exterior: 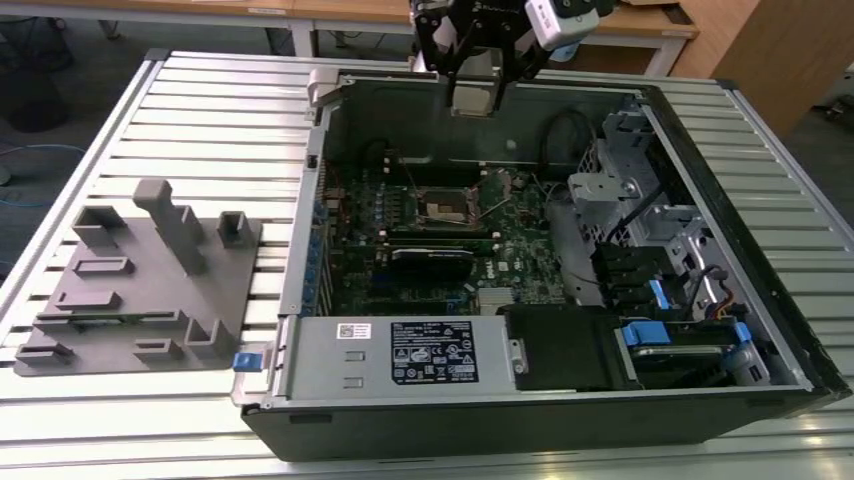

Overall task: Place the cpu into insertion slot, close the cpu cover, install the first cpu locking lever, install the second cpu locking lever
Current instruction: 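Place the cpu into insertion slot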

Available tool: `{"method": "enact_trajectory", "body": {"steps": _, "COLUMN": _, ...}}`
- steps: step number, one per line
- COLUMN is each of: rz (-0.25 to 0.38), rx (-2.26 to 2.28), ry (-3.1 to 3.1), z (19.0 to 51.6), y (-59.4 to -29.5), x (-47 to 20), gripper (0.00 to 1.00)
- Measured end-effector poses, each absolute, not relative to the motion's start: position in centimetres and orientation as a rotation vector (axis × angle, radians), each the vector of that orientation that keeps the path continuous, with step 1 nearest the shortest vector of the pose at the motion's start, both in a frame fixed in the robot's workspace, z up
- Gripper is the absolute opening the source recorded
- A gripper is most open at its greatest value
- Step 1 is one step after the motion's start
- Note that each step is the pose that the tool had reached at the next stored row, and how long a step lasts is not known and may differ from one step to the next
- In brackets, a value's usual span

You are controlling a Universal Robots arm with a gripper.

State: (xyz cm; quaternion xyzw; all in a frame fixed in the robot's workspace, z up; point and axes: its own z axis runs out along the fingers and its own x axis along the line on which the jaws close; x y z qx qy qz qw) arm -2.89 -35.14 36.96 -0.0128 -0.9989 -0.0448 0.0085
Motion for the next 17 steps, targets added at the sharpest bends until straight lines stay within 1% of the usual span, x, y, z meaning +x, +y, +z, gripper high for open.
{"method": "enact_trajectory", "body": {"steps": 17, "rz": -0.140, "rx": -0.040, "ry": -3.121, "z": 36.51, "y": -35.14, "x": -2.89, "gripper": 0.54}}
